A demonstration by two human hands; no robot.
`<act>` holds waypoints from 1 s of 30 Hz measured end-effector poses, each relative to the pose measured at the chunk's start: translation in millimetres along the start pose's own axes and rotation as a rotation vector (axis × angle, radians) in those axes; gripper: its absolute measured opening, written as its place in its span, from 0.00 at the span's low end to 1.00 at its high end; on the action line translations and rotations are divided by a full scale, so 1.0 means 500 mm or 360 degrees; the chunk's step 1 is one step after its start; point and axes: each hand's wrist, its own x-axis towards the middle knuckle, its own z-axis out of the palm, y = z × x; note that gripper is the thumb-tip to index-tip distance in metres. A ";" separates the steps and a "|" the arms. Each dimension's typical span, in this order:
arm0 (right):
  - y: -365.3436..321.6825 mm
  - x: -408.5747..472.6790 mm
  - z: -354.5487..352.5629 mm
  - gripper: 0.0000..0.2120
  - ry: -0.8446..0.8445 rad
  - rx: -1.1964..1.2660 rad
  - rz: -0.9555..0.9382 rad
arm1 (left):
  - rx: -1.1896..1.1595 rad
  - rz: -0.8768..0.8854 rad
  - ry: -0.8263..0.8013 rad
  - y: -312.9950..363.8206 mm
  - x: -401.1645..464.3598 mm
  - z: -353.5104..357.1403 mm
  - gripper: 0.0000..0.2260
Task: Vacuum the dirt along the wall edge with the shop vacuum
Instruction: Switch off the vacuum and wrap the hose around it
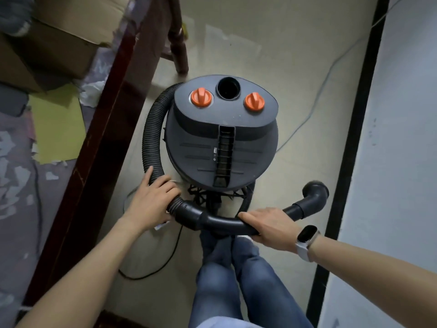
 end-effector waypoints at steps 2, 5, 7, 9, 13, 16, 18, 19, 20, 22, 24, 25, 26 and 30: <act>0.016 -0.018 0.008 0.15 -0.0071 -0.0062 0.0041 | -0.0035 0.0060 0.0090 0.035 -0.017 0.018 0.22; 0.047 -0.038 0.016 0.12 -0.0202 -0.0264 0.0114 | -0.0095 0.0077 0.0221 0.108 -0.044 0.036 0.22; 0.058 -0.046 0.024 0.11 -0.0244 -0.0336 0.0120 | -0.0101 -0.0003 0.0282 0.163 -0.066 0.042 0.25; 0.039 -0.050 0.033 0.12 -0.0277 -0.0250 0.0035 | -0.0126 -0.0094 0.0317 0.216 -0.097 0.052 0.26; -0.046 -0.077 0.071 0.18 -0.0310 0.0010 -0.0169 | -0.0211 -0.0275 0.0166 0.323 -0.159 0.076 0.25; -0.064 -0.120 0.111 0.16 -0.0295 0.0041 -0.0168 | -0.0223 -0.0286 0.0034 0.383 -0.187 0.084 0.23; -0.061 -0.158 0.137 0.14 -0.0279 0.0122 -0.0094 | -0.0199 -0.0175 0.0000 0.383 -0.182 0.089 0.21; -0.057 -0.179 0.149 0.14 -0.0276 0.0149 -0.0050 | -0.0162 -0.0088 -0.0003 0.374 -0.174 0.092 0.18; -0.050 -0.200 0.162 0.14 -0.0288 0.0156 -0.0013 | -0.0102 0.0003 0.0013 0.360 -0.162 0.096 0.14; -0.026 -0.243 0.173 0.14 -0.0306 0.0151 0.0080 | 0.0072 0.0114 0.0087 0.323 -0.129 0.099 0.08; 0.012 -0.279 0.162 0.13 -0.0310 0.0139 0.0203 | 0.0212 0.0041 0.0166 0.280 -0.088 0.085 0.10; 0.031 -0.293 0.150 0.13 -0.0306 0.0126 0.0253 | 0.0243 -0.0020 0.0155 0.264 -0.067 0.071 0.12; 0.046 -0.302 0.137 0.13 -0.0310 0.0112 0.0295 | 0.0246 -0.0076 0.0108 0.255 -0.048 0.055 0.16; 0.102 -0.300 0.077 0.11 -0.0316 0.0001 0.0333 | 0.0125 -0.0162 0.0095 0.272 -0.035 0.031 0.14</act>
